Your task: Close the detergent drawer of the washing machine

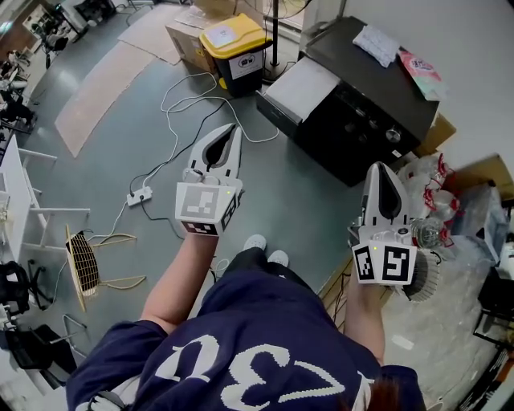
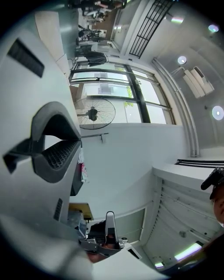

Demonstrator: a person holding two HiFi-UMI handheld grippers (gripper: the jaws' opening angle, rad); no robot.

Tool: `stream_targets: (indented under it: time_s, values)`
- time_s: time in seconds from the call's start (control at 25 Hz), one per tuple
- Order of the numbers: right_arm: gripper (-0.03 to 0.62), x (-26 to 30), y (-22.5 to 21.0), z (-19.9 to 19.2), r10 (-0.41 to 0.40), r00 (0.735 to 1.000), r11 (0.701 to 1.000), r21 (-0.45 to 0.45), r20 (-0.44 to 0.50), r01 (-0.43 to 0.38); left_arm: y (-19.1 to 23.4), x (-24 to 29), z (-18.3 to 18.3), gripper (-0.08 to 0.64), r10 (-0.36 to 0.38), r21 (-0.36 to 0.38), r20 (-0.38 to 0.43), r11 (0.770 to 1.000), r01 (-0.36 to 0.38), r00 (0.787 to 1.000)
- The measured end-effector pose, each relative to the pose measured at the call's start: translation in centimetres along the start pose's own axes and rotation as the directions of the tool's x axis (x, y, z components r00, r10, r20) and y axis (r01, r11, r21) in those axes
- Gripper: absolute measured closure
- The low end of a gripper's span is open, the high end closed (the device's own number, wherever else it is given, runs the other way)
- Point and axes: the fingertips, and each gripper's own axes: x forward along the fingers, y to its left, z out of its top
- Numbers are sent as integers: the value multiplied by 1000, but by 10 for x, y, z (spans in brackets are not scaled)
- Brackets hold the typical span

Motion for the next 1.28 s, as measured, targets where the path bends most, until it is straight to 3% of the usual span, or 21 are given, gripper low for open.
stream_targets:
  time_s: [0.48,0.92,1.28]
  values:
    - [577,25,-2,-14,36,999,999,29,-3,-36,9,18,-15,540,28,-15,-19,999,-28,999]
    - [577,144,-25,-28,30,1000,999,16,0,-30,60,140,-19,540,-24,-20,-5,1000,24,1000]
    - [577,235,-51,-41,-20,1000,1000,17,-13,21,104,235,-35,540,-92,-12,-33,996,91,995]
